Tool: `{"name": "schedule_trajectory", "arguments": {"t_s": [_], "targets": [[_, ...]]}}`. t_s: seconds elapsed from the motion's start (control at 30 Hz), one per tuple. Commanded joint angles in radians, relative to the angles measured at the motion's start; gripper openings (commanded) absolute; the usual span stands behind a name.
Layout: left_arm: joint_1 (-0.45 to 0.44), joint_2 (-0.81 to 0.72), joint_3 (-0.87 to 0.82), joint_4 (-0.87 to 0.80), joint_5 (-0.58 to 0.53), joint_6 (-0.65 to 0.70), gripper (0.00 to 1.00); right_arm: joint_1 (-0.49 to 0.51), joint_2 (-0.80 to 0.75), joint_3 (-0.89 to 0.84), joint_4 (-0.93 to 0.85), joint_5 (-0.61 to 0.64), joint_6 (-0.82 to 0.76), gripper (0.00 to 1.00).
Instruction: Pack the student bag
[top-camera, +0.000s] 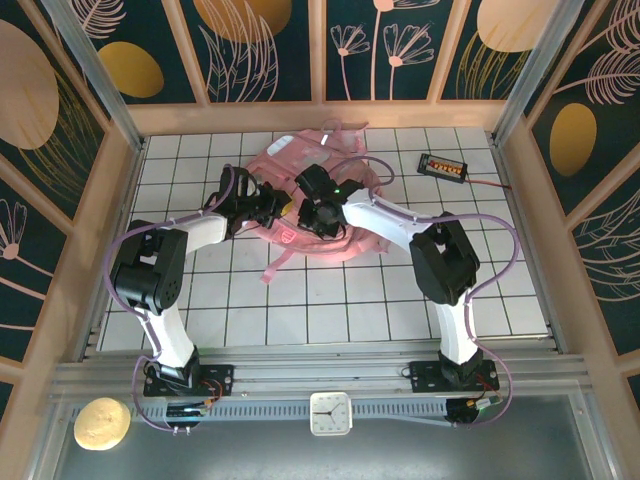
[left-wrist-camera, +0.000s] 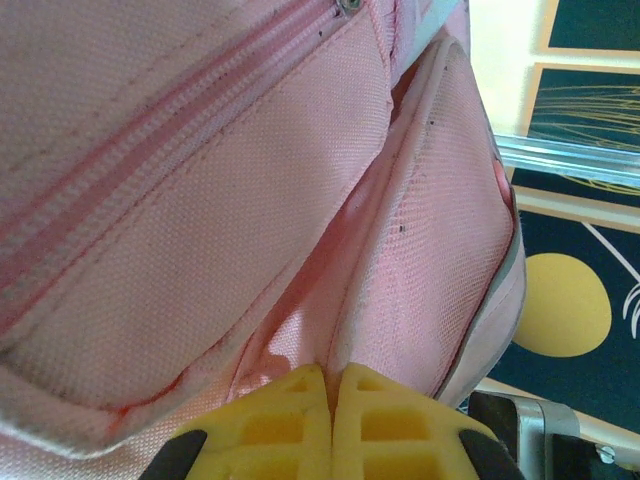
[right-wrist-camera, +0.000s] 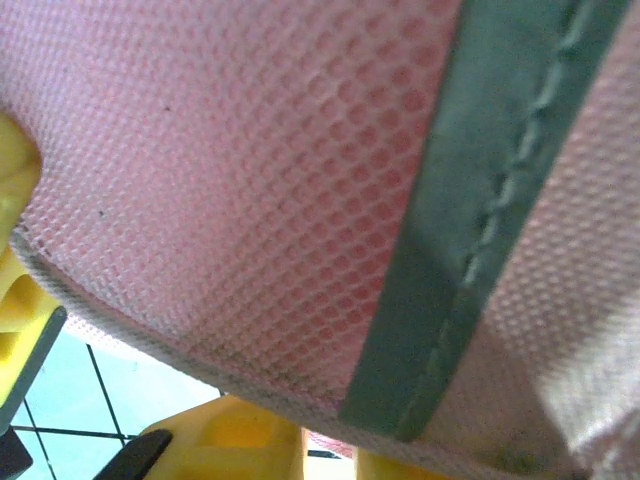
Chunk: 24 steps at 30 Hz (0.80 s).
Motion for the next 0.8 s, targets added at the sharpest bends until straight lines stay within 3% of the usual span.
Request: {"name": "schedule_trajectory", "arguments": {"t_s": [0.0, 0.13, 0.3, 0.77], "targets": [[-0.017, -0.037, -0.012, 0.058, 0.054, -0.03, 0.0, 0.003, 0.02, 0.042, 0.039, 0.057, -0.028, 0.1], [-0.016, -0.039, -0.013, 0.043, 0.051, -0.016, 0.0, 0.002, 0.014, 0.048, 0.016, 0.073, -0.046, 0.0], [-0.014, -0.034, 0.023, -0.064, 0.019, 0.072, 0.0, -0.003, -0.008, 0.039, -0.045, 0.066, -0.098, 0.0], [0.013, -0.017, 0.057, -0.162, -0.025, 0.162, 0.0, -0.076, -0.16, -0.137, -0.172, 0.022, -0.254, 0.0]]}}
